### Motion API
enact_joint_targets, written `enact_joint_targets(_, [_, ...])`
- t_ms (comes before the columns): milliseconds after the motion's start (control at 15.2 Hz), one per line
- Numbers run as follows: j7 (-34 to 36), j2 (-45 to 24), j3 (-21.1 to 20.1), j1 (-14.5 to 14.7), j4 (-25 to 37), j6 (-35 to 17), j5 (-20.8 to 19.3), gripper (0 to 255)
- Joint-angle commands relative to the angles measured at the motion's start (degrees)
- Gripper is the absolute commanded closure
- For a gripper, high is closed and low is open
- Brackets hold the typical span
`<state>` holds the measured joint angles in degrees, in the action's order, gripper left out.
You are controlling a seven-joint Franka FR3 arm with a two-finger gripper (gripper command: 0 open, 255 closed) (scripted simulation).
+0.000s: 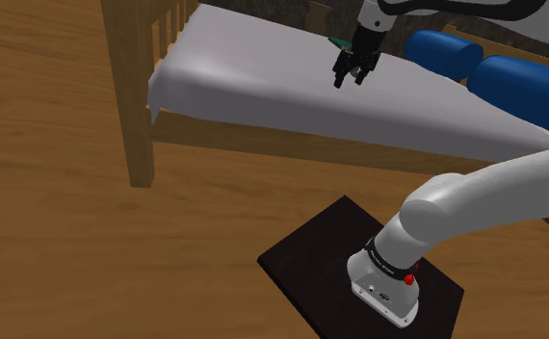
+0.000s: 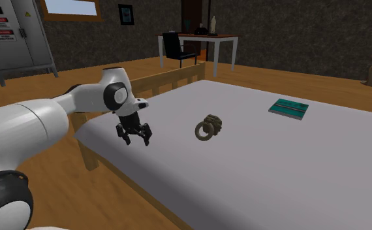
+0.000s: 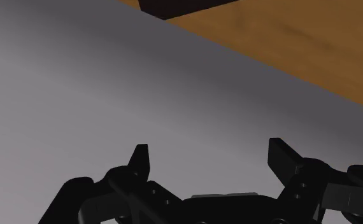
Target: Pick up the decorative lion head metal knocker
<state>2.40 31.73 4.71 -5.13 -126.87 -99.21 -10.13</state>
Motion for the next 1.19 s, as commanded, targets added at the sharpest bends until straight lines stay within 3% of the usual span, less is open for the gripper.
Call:
enact_joint_targets(0, [0.12,-2.1,1.0,-0.84,1.5,-2.3,-0.71,0])
enact_joint_targets(594, [-1.02,-13.25,6.52,-4.3,11.9,-10.64,-1.94,0])
enact_joint_targets(1122, [-2.93,-23.79,11.48,-7.03,24.0,-15.7,0.36,0])
